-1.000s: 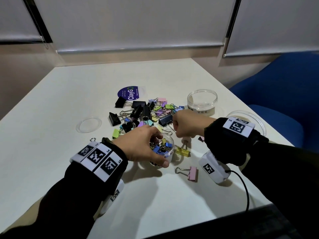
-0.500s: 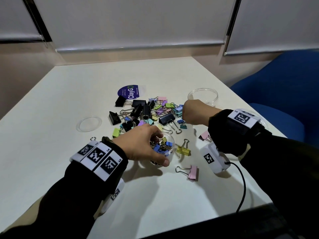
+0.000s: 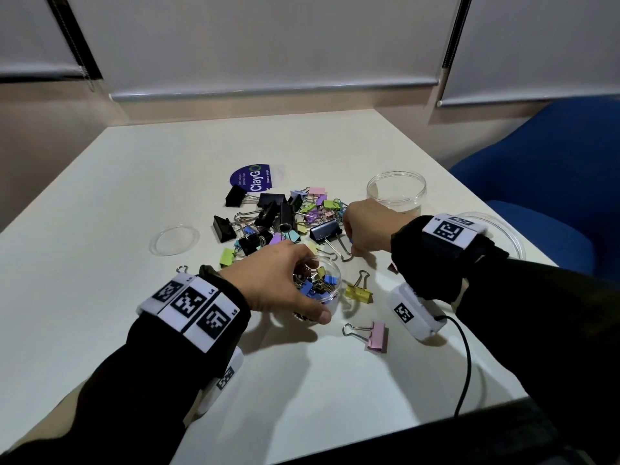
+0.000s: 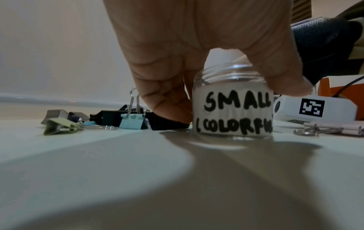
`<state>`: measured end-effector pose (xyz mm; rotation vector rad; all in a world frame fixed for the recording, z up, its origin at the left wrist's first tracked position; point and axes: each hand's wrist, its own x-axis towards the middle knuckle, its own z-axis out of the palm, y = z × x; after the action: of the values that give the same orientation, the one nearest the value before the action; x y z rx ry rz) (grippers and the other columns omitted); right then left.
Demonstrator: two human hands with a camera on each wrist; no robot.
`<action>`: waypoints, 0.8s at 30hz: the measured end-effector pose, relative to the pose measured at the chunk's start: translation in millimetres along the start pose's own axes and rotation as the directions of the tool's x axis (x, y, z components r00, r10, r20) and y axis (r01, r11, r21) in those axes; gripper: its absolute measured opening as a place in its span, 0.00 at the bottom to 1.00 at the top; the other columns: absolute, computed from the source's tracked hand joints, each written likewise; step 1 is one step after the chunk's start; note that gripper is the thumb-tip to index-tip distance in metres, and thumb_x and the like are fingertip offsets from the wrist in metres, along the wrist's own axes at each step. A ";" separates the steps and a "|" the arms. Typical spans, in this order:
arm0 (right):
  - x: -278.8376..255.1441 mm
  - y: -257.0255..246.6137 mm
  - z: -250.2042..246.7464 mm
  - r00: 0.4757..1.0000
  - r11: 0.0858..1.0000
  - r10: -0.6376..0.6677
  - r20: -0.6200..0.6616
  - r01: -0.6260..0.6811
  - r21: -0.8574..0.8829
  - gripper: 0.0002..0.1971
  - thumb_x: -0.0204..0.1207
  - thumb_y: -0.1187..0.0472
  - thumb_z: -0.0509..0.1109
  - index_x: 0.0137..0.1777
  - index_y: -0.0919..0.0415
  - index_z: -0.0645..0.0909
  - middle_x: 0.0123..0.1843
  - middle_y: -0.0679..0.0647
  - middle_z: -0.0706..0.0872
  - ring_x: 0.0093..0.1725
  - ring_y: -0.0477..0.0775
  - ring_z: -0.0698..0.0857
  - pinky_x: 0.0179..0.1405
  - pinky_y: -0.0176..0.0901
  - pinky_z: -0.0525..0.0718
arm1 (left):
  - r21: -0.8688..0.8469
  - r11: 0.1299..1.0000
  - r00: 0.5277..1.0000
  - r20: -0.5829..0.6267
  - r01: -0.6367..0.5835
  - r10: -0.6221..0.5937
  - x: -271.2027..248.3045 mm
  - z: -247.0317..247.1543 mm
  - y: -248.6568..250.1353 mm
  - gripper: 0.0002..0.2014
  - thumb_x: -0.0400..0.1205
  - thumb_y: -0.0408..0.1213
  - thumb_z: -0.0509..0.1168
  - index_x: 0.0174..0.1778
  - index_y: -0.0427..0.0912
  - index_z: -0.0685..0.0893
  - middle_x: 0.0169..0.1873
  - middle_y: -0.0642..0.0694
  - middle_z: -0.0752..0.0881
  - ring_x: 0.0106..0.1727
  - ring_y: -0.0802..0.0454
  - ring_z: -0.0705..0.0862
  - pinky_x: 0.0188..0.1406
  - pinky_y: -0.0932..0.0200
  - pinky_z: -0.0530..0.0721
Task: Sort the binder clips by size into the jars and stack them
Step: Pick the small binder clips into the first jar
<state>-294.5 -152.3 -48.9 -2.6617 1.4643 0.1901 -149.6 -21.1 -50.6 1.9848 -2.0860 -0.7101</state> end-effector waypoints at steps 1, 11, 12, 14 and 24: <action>-0.5 -0.2 -0.2 1.000 1.000 -0.004 0.001 0.004 -0.001 0.11 0.67 0.69 0.78 0.49 0.70 0.86 0.47 0.63 0.89 0.41 0.58 0.84 0.35 0.41 0.77 | 0.000 1.000 1.000 0.002 -0.001 0.001 0.0 0.1 -0.2 0.44 0.59 0.59 0.81 0.70 0.49 0.75 0.62 0.53 0.78 0.60 0.57 0.79 0.65 0.59 0.79; -7.8 -0.5 -2.5 0.999 0.999 -0.042 -0.022 0.042 0.005 0.07 0.74 0.73 0.66 0.48 0.71 0.84 0.42 0.65 0.86 0.37 0.57 0.78 0.27 0.39 0.72 | 0.010 1.000 1.000 -0.010 -0.011 0.011 0.7 -0.3 -1.0 0.44 0.60 0.60 0.81 0.70 0.49 0.75 0.62 0.54 0.78 0.60 0.58 0.79 0.63 0.61 0.78; -9.3 -0.2 -2.2 0.999 0.999 -0.044 -0.018 0.044 0.004 0.07 0.74 0.73 0.66 0.48 0.71 0.83 0.43 0.65 0.86 0.37 0.56 0.78 0.26 0.39 0.71 | 0.009 1.000 1.000 -0.010 -0.010 0.011 0.8 -0.5 -1.1 0.44 0.59 0.61 0.81 0.71 0.49 0.75 0.63 0.54 0.78 0.60 0.58 0.79 0.63 0.61 0.78; -11.7 0.8 -3.3 0.999 0.999 -0.041 -0.026 0.042 0.009 0.07 0.73 0.73 0.65 0.48 0.71 0.83 0.45 0.66 0.88 0.37 0.58 0.79 0.27 0.41 0.73 | 0.008 1.000 1.000 -0.011 -0.012 0.012 1.0 -0.1 -1.3 0.45 0.59 0.60 0.81 0.71 0.49 0.75 0.63 0.54 0.78 0.60 0.58 0.79 0.63 0.61 0.78; -59.3 -26.7 -49.6 0.947 0.760 -0.304 0.103 0.176 0.625 0.06 0.72 0.73 0.75 0.43 0.61 0.85 0.30 0.53 0.87 0.25 0.47 0.85 0.29 0.38 0.85 | 0.009 0.999 0.999 -0.035 -0.037 0.038 2.7 0.7 -1.2 0.33 0.59 0.56 0.82 0.57 0.49 0.80 0.48 0.56 0.83 0.48 0.59 0.83 0.43 0.67 0.79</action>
<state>-300.3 -95.8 10.0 -2.1804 0.8957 -0.0400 -149.1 -23.6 -52.3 1.9429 -2.1038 -0.6562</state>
